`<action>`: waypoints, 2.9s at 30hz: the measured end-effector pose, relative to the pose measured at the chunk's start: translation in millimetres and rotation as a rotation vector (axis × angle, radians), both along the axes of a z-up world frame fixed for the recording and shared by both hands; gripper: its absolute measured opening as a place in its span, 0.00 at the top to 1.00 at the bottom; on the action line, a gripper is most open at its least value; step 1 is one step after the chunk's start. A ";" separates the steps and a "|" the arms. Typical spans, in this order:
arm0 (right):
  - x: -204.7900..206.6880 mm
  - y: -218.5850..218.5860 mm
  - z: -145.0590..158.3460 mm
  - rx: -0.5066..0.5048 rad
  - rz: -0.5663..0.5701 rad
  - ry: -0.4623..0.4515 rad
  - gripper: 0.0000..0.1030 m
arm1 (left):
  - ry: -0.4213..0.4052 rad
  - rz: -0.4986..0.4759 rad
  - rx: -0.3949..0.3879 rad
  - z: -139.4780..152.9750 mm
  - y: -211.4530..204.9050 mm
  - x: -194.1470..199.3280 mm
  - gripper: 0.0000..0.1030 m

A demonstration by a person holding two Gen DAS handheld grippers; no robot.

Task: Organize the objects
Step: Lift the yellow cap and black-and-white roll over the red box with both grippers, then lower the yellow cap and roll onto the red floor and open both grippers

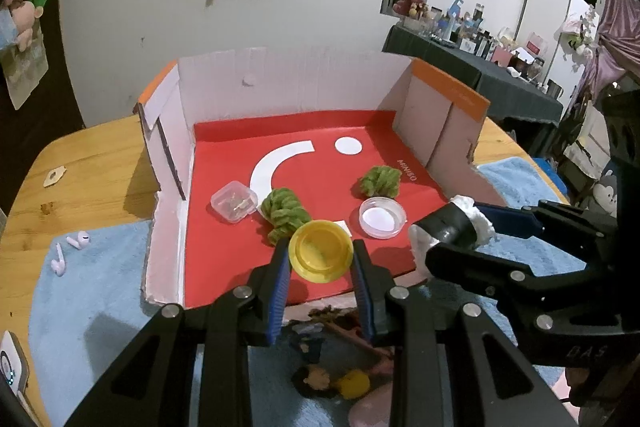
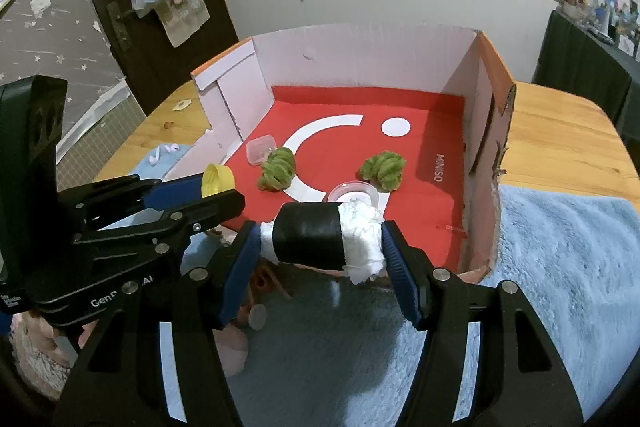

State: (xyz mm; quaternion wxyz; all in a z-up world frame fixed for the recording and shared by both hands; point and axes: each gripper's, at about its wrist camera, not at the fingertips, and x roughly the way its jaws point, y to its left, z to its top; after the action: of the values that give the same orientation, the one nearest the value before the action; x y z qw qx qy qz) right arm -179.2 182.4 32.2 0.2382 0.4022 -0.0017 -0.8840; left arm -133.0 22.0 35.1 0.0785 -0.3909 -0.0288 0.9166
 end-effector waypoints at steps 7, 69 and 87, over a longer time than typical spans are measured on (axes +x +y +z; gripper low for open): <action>-11.7 -4.3 -9.2 0.027 0.007 -0.038 0.42 | -0.038 -0.008 -0.016 -9.4 -1.0 -11.1 0.70; -66.4 -11.2 -41.2 0.117 -0.016 -0.059 0.41 | -0.097 0.099 -0.046 -46.8 -17.8 -69.7 0.70; -59.7 -14.3 -36.9 0.086 0.012 -0.039 0.34 | -0.088 0.106 -0.028 -44.3 -20.7 -65.3 0.53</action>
State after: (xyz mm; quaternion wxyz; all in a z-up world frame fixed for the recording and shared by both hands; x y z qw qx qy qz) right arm -238.9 168.2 -4.8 0.2260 0.4291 0.0340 -0.8739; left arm -198.4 1.3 -9.2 0.0230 -0.4298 -0.0402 0.9017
